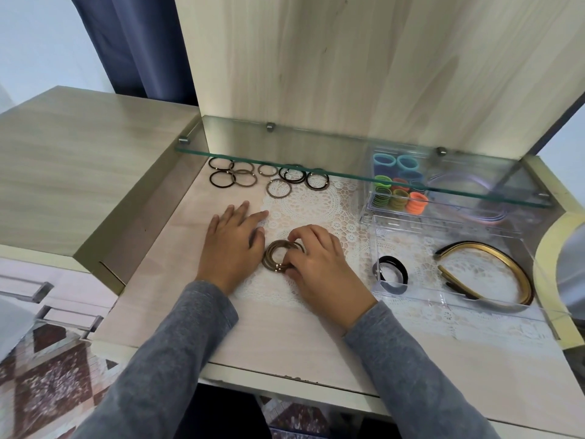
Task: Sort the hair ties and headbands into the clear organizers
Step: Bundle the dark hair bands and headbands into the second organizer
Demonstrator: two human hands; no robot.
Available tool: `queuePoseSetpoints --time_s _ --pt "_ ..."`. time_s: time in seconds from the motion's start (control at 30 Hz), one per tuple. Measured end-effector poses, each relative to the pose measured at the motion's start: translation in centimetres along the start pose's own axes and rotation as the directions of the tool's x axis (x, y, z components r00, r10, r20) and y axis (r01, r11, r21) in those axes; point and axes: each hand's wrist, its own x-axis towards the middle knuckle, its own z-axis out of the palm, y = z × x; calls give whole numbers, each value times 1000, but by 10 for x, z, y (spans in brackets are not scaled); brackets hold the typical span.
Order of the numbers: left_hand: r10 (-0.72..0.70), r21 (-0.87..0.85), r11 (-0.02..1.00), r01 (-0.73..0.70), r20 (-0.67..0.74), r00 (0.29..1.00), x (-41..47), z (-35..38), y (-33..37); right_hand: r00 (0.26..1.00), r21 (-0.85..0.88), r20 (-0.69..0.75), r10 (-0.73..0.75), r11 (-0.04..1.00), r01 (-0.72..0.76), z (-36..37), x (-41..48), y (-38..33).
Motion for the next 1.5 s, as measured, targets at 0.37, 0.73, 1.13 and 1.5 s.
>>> queuePoseSetpoints --time_s 0.37,0.73,1.13,1.5 --pt "18 -6 1000 -18 -23 1000 -1 2 -2 998 3 -61 -20 1000 20 8 2 1" --pt "83 -101 989 -106 -209 974 -1 -2 0 882 463 -115 456 810 -359 15 31 14" --pt "-24 -708 705 -43 -85 996 4 6 57 750 835 62 659 377 -400 14 31 29" --pt "-172 -975 -107 193 209 963 9 5 73 787 863 82 612 352 -363 13 29 31"
